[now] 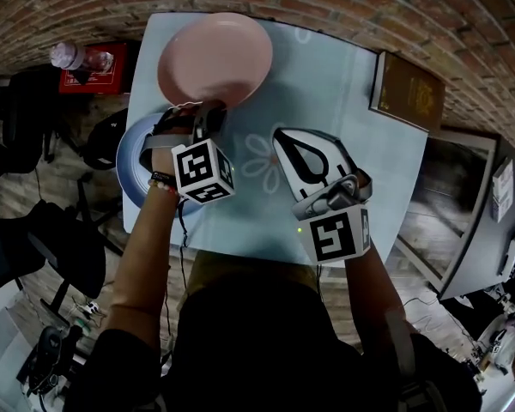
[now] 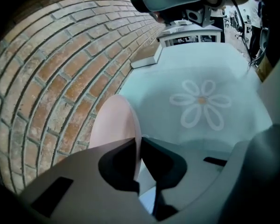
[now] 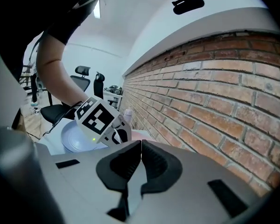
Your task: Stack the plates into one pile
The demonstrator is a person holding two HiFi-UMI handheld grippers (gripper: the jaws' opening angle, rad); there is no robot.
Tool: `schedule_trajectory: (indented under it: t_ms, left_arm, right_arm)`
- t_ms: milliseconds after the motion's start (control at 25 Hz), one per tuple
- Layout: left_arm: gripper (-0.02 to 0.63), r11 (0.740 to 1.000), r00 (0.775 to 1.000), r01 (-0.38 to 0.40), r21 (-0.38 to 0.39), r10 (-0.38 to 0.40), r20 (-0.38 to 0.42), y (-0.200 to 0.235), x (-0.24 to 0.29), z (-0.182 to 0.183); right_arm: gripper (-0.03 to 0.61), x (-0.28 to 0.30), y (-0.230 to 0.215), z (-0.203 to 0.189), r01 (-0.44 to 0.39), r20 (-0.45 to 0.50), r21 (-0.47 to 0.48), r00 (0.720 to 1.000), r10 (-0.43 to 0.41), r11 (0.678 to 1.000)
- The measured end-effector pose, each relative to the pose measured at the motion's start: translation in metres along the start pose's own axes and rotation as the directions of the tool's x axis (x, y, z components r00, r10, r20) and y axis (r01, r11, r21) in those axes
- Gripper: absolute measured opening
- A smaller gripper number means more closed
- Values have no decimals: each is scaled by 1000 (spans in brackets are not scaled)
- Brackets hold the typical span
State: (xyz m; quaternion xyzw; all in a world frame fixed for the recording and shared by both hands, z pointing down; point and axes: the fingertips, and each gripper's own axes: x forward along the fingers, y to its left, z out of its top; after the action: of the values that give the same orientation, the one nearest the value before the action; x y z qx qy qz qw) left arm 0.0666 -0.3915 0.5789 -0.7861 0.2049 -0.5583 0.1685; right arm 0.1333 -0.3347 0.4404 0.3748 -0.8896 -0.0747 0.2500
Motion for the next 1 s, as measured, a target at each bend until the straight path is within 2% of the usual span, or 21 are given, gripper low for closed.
schedule_trajectory:
  t_ms: [120, 400, 640, 1000]
  left_arm:
    - [32, 1000, 1000, -12, -11, 12, 17, 6, -27, 5]
    - [32, 997, 996, -75, 22, 74, 44, 15, -111, 8]
    - [32, 992, 991, -124, 22, 122, 60, 14, -176, -2]
    - [32, 988, 986, -145, 56, 140, 92, -8, -255, -27]
  right_arm:
    - [35, -6, 2, 16, 6, 18, -19, 1000, -5, 1000]
    - [35, -22, 20, 56, 16, 48, -81, 999, -12, 997]
    - [35, -43, 44, 95, 48, 77, -125, 996, -38, 991]
    - [35, -69, 96, 131, 73, 62, -134, 996, -65, 988]
